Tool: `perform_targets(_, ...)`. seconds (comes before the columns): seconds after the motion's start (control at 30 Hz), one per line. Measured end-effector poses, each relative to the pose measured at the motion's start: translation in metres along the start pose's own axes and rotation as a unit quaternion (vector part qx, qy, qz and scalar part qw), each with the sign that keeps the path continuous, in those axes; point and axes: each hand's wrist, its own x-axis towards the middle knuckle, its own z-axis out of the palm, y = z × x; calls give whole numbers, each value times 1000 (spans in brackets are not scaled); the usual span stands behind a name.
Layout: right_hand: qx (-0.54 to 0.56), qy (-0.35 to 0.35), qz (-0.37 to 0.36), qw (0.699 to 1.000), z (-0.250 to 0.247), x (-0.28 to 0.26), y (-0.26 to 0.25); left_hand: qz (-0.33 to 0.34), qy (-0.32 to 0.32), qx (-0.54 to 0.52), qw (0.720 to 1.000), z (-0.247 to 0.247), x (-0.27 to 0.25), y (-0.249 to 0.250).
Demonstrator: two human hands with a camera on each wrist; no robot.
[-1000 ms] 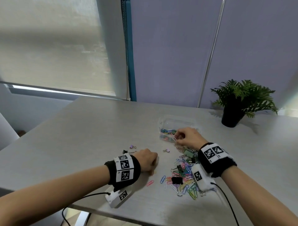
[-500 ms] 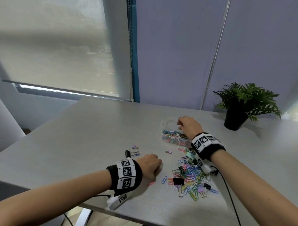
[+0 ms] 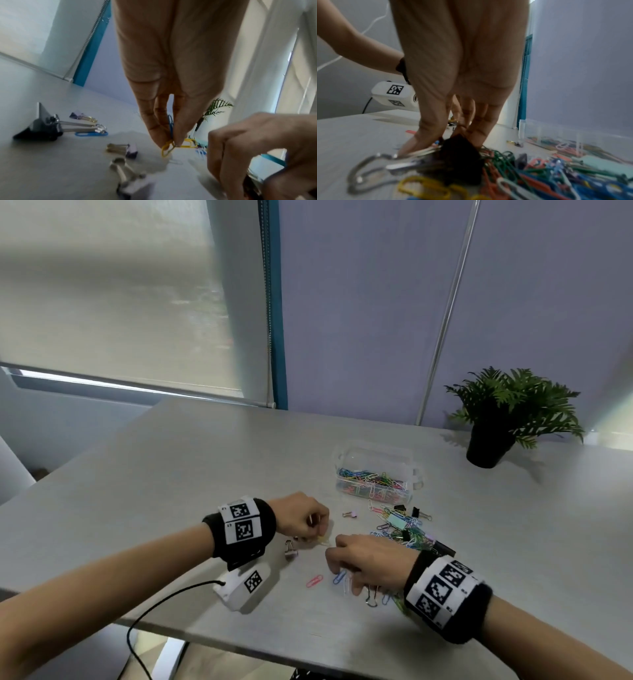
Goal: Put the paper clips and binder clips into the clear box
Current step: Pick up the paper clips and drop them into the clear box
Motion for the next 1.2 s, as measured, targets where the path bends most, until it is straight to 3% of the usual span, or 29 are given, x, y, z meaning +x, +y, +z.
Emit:
perform_targets(0.3, 127, 17, -11, 992, 0, 2, 10, 4, 42, -153, 987, -35, 30, -11)
perform_targets(0.43, 136, 68, -14, 988, -1, 1, 13, 9, 63, -145, 987, -42, 57, -2)
perform_targets(0.53, 201, 121, 4, 972, -7, -1, 18, 4, 87, -99, 991, -48, 80, 5)
perform_targets(0.63, 293, 222, 47, 929, -24, -7, 37, 6, 107, -78, 991, -62, 95, 9)
perform_targets(0.8, 392, 417, 159, 805, -64, -8, 98, 1, 129, -123, 984, -84, 111, 11)
perform_targets(0.93, 375, 468, 223, 768, -74, 19, 132, -26, 152, -137, 978, -82, 133, 14)
perform_targets(1.0, 357, 455, 245, 778, -72, 33, 139, -38, 154, -139, 977, -74, 141, 16)
perform_targets(1.1, 294, 360, 259, 847, -66, 37, 139, -61, 152, -137, 977, -65, 141, 16)
perform_targets(1.2, 257, 317, 244, 880, -65, 15, 136, -51, 137, -119, 982, -64, 129, 14)
